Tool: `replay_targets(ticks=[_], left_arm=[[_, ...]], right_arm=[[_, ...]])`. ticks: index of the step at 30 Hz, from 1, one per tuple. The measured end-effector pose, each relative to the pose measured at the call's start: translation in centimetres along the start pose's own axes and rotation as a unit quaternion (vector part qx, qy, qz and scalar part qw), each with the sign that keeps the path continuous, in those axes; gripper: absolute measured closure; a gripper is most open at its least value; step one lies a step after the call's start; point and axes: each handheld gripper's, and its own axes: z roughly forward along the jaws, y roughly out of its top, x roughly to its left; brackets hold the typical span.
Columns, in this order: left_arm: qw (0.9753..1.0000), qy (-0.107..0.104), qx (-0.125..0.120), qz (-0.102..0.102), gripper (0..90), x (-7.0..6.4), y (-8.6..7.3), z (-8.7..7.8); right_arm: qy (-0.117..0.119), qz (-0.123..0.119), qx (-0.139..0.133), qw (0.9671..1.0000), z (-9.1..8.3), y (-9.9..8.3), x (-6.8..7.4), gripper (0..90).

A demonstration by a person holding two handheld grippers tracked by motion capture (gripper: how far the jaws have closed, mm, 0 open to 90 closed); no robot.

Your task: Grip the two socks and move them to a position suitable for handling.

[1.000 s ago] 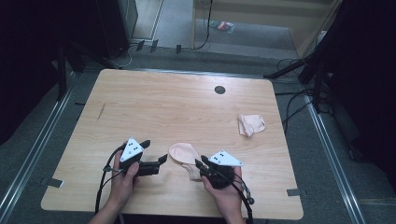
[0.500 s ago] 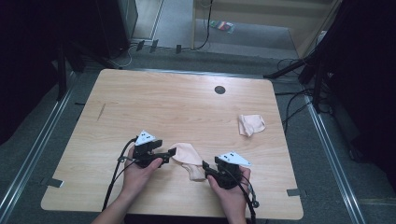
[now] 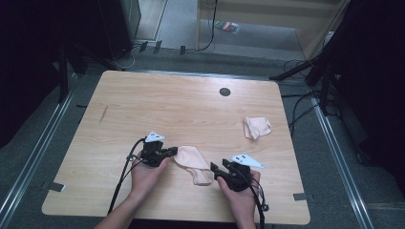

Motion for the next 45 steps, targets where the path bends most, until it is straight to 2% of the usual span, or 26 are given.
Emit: replay_targets(ticks=[3,8,10,11,13,15,16,19,20,21,22,25,26,27,28,30,34,35,36,37,39,41,42,43,44,45], left_arm=[[0.9997,-0.014,-0.016,0.013,90.0,-0.7,1.0,-0.9],[0.9985,-0.035,-0.029,0.030,90.0,-1.6,2.4,-2.1],[0.9980,-0.043,-0.032,0.034,90.0,-1.9,2.8,-2.4],[0.9978,-0.045,-0.033,0.036,90.0,-2.1,2.9,-2.5],[0.9972,-0.050,-0.037,0.042,90.0,-2.4,3.2,-2.8],[0.9965,-0.060,-0.041,0.040,90.0,-2.6,3.4,-3.0],[0.9961,-0.064,-0.043,0.042,90.0,-2.8,3.5,-3.1],[0.9948,-0.078,-0.052,0.040,90.0,-3.1,3.7,-3.6],[0.9939,-0.086,-0.057,0.040,90.0,-3.2,3.8,-3.9],[0.9933,-0.091,-0.059,0.040,90.0,-3.3,3.8,-4.1],[0.9926,-0.097,-0.062,0.038,90.0,-3.3,3.9,-4.3],[0.9909,-0.111,-0.070,0.032,90.0,-3.3,4.2,-4.9],[0.9904,-0.114,-0.071,0.031,90.0,-3.1,4.2,-5.1],[0.9907,-0.113,-0.068,0.033,90.0,-2.8,4.2,-5.1],[0.9907,-0.113,-0.068,0.033,90.0,-2.8,4.2,-5.1],[0.9911,-0.114,-0.061,0.032,90.0,-2.4,3.9,-4.8],[0.9930,-0.102,-0.050,0.033,90.0,-1.9,2.9,-4.1],[0.9939,-0.094,-0.046,0.035,90.0,-1.7,2.6,-4.0],[0.9952,-0.084,-0.036,0.034,90.0,-1.0,1.9,-3.8],[0.9952,-0.084,-0.036,0.034,90.0,-1.0,1.9,-3.8],[0.9967,-0.069,-0.028,0.033,90.0,-0.3,1.2,-3.8],[0.9974,-0.060,-0.021,0.033,90.0,0.5,0.5,-3.9],[0.9977,-0.056,-0.018,0.033,90.0,0.8,0.2,-4.0],[0.9979,-0.054,-0.015,0.032,90.0,1.2,-0.1,-4.1],[0.9982,-0.051,-0.011,0.030,90.0,1.6,-0.5,-4.2],[0.9983,-0.048,-0.008,0.031,90.0,1.8,-0.7,-4.3]], right_arm=[[0.004,0.003,-0.003,1.0000,0.0,0.0,0.0,46.3],[0.032,0.010,-0.007,0.9994,0.1,-0.1,0.2,42.4],[0.057,0.013,-0.011,0.9982,0.3,-0.2,0.5,35.9],[0.057,0.013,-0.011,0.9982,0.3,-0.2,0.5,35.9],[0.065,0.008,-0.007,0.9978,0.6,-0.4,1.0,32.0],[0.063,-0.009,0.019,0.9978,1.7,-0.9,2.1,31.6],[0.063,-0.009,0.019,0.9978,1.7,-0.9,2.1,31.6],[0.020,-0.024,0.032,0.9990,2.7,-1.2,2.8,42.7],[0.006,-0.024,0.035,0.9991,3.1,-1.2,2.6,55.1],[0.006,-0.024,0.035,0.9991,3.1,-1.2,2.6,55.1],[0.000,-0.029,0.034,0.9990,3.1,-1.2,2.5,62.5],[-0.038,-0.050,0.006,0.9980,2.6,-0.8,1.9,82.4],[-0.051,-0.059,-0.004,0.9970,2.3,-0.6,1.7,85.6],[-0.086,-0.086,-0.033,0.9920,1.4,-0.1,1.4,88.8],[-0.086,-0.086,-0.033,0.9920,1.4,-0.1,1.4,88.8],[-0.125,-0.120,-0.059,0.9832,0.6,0.2,1.2,89.2],[-0.162,-0.167,-0.077,0.9693,0.0,-0.1,1.8,88.5],[-0.160,-0.179,-0.069,0.9683,0.2,-0.3,2.1,85.7],[-0.134,-0.190,-0.041,0.9717,0.6,-1.1,2.7,80.1],[-0.134,-0.190,-0.041,0.9717,0.6,-1.1,2.7,80.1],[-0.089,-0.181,-0.028,0.9791,0.7,-1.7,3.1,76.6],[-0.031,-0.164,-0.018,0.9859,0.8,-1.7,3.4,63.0],[0.030,-0.149,-0.009,0.9883,0.8,-1.5,3.4,46.0],[0.030,-0.149,-0.009,0.9883,0.8,-1.5,3.4,46.0],[0.085,-0.115,0.000,0.9896,0.6,-1.1,3.1,33.5],[0.085,-0.115,0.000,0.9896,0.6,-1.1,3.1,33.5]])
